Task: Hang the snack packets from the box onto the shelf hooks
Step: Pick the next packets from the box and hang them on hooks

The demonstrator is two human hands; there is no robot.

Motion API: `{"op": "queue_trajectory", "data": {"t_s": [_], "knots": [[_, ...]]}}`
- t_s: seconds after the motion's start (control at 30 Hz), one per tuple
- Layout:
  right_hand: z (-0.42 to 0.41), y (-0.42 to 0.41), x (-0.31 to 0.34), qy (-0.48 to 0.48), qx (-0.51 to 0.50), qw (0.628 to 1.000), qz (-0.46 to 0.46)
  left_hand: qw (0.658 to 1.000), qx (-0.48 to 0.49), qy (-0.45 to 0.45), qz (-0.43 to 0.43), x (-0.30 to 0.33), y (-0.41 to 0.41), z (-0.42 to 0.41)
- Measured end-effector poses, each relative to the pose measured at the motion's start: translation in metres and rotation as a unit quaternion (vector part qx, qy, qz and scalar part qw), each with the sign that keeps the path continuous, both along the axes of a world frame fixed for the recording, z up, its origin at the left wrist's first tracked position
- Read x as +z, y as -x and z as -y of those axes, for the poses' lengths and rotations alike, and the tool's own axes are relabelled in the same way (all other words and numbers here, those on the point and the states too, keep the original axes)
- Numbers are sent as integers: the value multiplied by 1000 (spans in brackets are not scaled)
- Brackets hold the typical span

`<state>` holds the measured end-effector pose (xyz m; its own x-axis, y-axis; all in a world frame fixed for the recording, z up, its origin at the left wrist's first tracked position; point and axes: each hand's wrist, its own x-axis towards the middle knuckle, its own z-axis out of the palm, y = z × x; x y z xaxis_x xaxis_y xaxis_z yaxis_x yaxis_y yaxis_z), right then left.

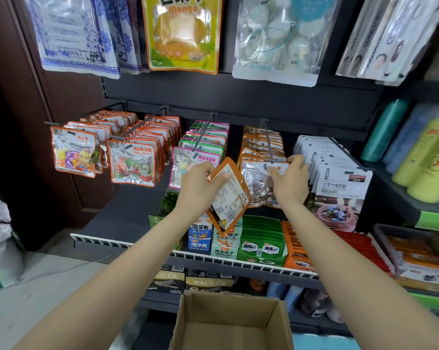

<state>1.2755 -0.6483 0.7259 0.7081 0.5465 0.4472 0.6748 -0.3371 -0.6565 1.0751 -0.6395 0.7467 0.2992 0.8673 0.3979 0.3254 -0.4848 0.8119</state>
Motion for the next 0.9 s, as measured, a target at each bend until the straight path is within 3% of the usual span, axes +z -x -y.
{"op": "queue_trajectory", "data": {"t_s": [0.27,0.53,0.67,0.9], "knots": [[4,-3,-3,5,9,1000,-18,993,-14,96,73,0,-5,1],[10,-3,-9,1,36,999,-33,962,-31,217,161,-3,-8,4],[14,-2,-8,-3,31,999,-32,959,-39,221,175,-6,-10,6],[22,1,-13,-11,35,999,-35,978,-26,143,151,-9,-18,7]]}}
